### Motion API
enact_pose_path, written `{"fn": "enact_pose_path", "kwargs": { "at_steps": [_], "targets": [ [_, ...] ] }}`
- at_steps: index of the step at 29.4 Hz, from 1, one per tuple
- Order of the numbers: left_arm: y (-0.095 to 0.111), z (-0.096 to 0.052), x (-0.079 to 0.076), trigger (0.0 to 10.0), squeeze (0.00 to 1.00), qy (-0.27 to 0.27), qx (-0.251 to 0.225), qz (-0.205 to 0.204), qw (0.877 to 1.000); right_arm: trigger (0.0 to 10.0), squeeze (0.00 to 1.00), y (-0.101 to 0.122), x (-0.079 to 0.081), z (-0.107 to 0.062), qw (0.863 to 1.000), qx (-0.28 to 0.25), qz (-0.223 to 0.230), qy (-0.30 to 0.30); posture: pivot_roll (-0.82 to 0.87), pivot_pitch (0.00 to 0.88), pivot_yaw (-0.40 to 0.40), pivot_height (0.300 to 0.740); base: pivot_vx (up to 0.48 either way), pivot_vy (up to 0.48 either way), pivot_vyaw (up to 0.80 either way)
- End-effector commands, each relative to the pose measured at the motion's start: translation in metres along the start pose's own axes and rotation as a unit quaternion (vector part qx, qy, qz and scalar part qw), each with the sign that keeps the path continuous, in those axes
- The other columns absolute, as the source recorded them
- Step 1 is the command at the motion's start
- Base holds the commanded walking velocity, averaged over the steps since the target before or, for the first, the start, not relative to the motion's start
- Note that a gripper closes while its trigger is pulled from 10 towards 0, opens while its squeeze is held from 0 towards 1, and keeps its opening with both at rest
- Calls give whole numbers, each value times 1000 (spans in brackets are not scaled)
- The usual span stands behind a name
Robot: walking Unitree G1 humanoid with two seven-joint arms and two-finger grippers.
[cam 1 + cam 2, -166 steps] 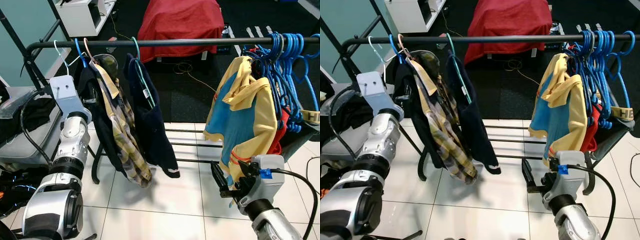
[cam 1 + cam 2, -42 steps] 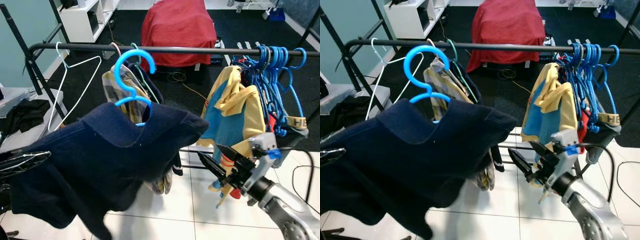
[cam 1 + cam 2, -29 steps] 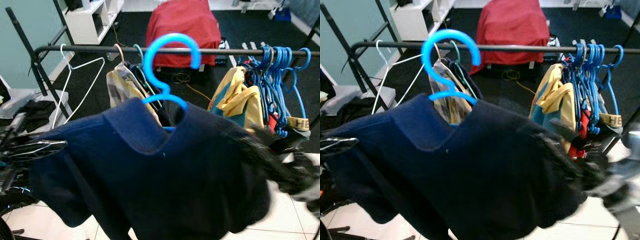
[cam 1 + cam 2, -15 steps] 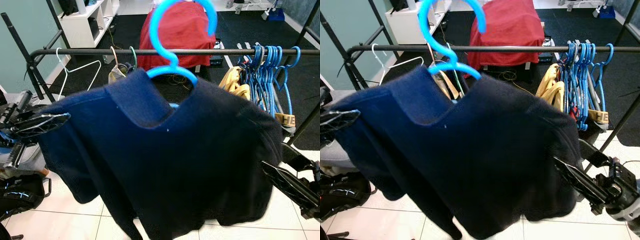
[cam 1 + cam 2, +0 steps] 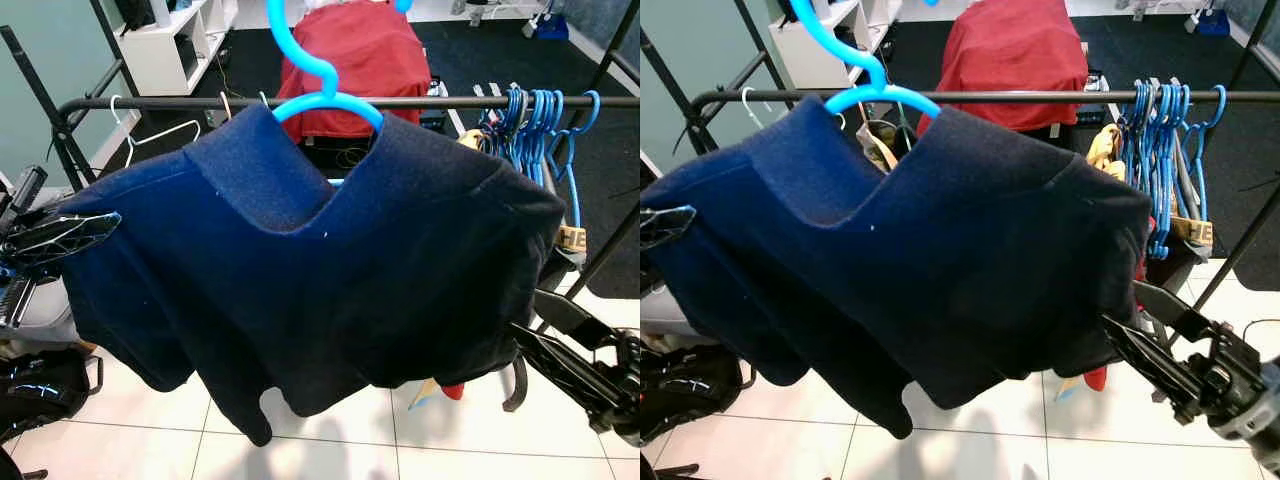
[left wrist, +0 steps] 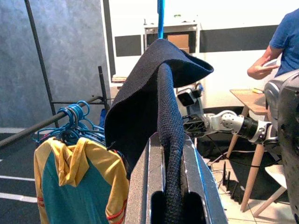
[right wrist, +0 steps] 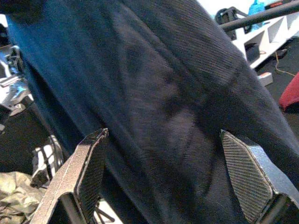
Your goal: Hang hanger
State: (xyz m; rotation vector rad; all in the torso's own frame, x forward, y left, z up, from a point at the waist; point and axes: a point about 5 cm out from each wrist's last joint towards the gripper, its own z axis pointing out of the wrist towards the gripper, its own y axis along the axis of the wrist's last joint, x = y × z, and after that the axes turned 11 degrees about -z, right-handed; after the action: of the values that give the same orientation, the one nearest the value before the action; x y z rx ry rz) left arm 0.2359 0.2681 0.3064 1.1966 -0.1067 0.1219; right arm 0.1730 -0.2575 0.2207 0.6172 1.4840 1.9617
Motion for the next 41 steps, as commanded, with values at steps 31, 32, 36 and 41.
{"fn": "enact_pose_path", "kwargs": {
  "at_steps": [31,32,36,41],
  "targets": [
    [0,7,-4,10000,0,-29,-9,-5,1000,0,0,-6,-8,5,999,19,-3,-30,-165,150,81,740,0,0,0],
    [0,7,-4,10000,0,-29,-9,-5,1000,0,0,-6,-8,5,999,19,-3,-30,-165,150,81,740,0,0,0],
    [-15,-4,10,10000,0,48,3,-10,999,0,0,1,-33,2,991,0,-34,-127,-169,155,87,740,0,0,0],
    [-22,-9,15,10000,0,79,11,-12,997,0,0,3,-43,1,985,-8,-45,-169,-169,155,87,740,0,0,0]
  ]
}}
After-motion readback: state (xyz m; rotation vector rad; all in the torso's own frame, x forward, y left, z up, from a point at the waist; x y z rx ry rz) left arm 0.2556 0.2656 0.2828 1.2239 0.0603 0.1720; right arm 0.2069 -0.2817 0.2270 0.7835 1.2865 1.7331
